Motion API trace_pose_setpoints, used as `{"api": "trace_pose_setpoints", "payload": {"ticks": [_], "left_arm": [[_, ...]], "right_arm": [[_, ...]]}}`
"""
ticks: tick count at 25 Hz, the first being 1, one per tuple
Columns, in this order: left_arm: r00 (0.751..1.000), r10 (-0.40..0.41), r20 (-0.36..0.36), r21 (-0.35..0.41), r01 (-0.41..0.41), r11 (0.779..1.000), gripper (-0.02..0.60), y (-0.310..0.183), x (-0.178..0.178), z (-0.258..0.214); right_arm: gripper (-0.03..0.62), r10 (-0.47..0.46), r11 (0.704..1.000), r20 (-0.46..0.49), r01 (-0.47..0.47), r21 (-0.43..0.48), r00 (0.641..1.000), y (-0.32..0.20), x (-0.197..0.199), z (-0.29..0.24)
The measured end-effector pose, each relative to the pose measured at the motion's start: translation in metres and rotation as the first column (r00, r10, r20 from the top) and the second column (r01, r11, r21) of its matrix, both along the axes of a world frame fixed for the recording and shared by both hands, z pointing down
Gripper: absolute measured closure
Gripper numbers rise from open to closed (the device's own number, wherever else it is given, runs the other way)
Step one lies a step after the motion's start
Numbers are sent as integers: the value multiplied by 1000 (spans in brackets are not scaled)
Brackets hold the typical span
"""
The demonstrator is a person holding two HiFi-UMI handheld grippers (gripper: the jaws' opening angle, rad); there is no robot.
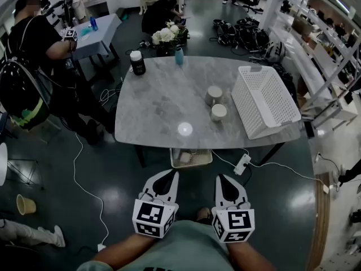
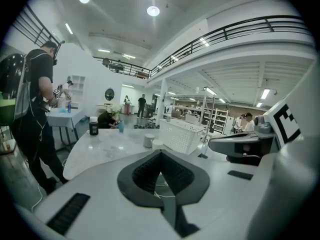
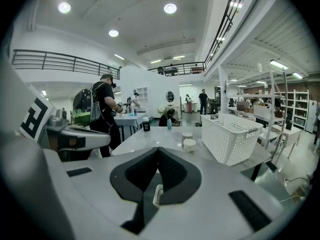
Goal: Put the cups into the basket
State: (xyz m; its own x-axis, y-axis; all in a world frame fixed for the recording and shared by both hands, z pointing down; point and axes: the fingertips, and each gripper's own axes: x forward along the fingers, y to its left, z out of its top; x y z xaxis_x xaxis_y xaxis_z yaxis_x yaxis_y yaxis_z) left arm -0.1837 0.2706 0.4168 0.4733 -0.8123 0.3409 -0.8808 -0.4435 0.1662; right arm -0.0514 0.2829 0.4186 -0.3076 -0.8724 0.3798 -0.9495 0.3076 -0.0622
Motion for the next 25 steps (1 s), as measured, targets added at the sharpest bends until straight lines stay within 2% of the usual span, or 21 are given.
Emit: {"api": "trace_pose_setpoints", "payload": {"ticks": [11, 17, 25], "left_arm": [[999, 40, -29, 16, -39, 999, 580, -9, -31, -3], [999, 39, -30, 13, -38, 999, 580, -26, -25, 0], [1000, -3, 0, 3, 3, 1000, 580, -65, -5, 2]], "right_arm": [[582, 69, 997, -48, -67, 29, 996, -3, -20, -9], [582, 49, 999, -55, -48, 24, 997, -18, -17, -5], [582, 5, 1000, -45, -5, 3, 999, -60, 6, 7]]}}
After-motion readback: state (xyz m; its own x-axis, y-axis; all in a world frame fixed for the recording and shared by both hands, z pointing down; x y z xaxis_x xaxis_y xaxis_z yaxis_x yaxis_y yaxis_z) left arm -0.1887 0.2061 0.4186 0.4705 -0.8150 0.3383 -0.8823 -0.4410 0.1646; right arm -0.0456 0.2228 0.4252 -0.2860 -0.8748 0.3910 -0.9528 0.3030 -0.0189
